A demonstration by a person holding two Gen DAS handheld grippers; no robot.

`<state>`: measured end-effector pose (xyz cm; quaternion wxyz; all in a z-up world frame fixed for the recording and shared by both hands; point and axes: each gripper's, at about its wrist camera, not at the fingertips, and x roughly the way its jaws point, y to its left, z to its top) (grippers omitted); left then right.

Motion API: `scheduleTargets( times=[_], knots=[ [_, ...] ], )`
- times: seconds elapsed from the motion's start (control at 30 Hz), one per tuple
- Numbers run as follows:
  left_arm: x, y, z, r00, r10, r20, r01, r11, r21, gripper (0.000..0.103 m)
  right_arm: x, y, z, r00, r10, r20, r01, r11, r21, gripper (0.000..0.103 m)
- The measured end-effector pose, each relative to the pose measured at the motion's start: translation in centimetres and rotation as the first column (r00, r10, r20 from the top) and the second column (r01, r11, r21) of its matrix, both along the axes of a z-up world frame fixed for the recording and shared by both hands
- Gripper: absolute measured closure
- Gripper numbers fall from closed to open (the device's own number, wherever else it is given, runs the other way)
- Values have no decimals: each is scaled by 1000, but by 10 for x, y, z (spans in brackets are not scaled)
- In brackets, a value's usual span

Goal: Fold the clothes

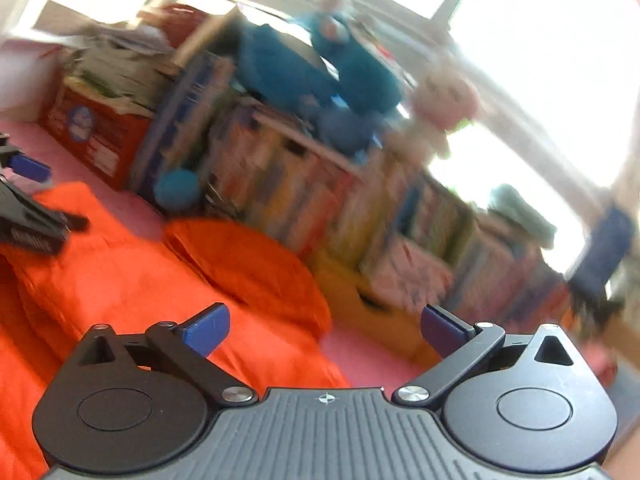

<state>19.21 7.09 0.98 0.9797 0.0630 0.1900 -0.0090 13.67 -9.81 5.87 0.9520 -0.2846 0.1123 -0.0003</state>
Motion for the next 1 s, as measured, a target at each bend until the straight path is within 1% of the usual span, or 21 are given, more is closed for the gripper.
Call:
scheduleTargets(
  times=[0.07,0.17,0.23,0.3,0.33,0.37,0.43,0.5,0.63,0.77,0.8,0.83,0.9,0.97,1.0],
  knots=[
    [1,0,-3,1000,-3,-5,3,1000,-2,24,17,27,-13,998,59,-20,-60,997,-48,1],
    [10,-1,-13,998,12,-58,-11,1000,14,24,38,64,-39,988,139,-67,-145,985,-94,2],
    [19,2,-17,993,35,-113,-35,999,-1,23,46,77,-54,987,135,-85,-143,984,-103,2],
    [27,13,-20,984,44,-171,-54,997,-57,20,57,75,-64,986,111,-122,-121,990,-76,2],
    [31,20,-22,979,36,-198,-56,994,-93,17,61,67,-67,986,93,-135,-102,993,-58,2],
    [35,25,-23,974,29,-223,-58,991,-124,17,66,59,-70,986,76,-149,-83,996,-41,2],
    [39,32,-26,967,19,-256,-62,985,-162,16,72,42,-72,985,33,-170,-35,999,-12,2],
    [39,33,-27,964,23,-265,-69,984,-163,16,67,27,-73,985,4,-174,-5,1000,-7,2],
    [39,31,-27,964,27,-266,-68,987,-145,16,59,-7,-75,985,-89,-145,81,995,-55,2],
    [40,34,-28,961,24,-276,-72,984,-162,15,50,-52,-78,967,-228,-114,217,971,-102,2],
    [41,34,-28,961,20,-276,-68,984,-166,15,49,-64,-78,958,-259,-121,247,964,-102,2],
    [41,34,-28,961,15,-276,-64,984,-169,14,48,-76,-78,951,-278,-139,268,960,-83,1],
    [40,34,-27,963,9,-270,-59,982,-177,14,42,-95,-74,942,-276,-192,280,960,-9,1],
    [39,36,-26,965,10,-263,-62,980,-189,14,31,-94,-62,952,-249,-179,259,965,36,7],
    [39,36,-26,966,9,-260,-60,980,-188,14,25,-93,-56,956,-236,-173,249,967,58,7]
  ],
)
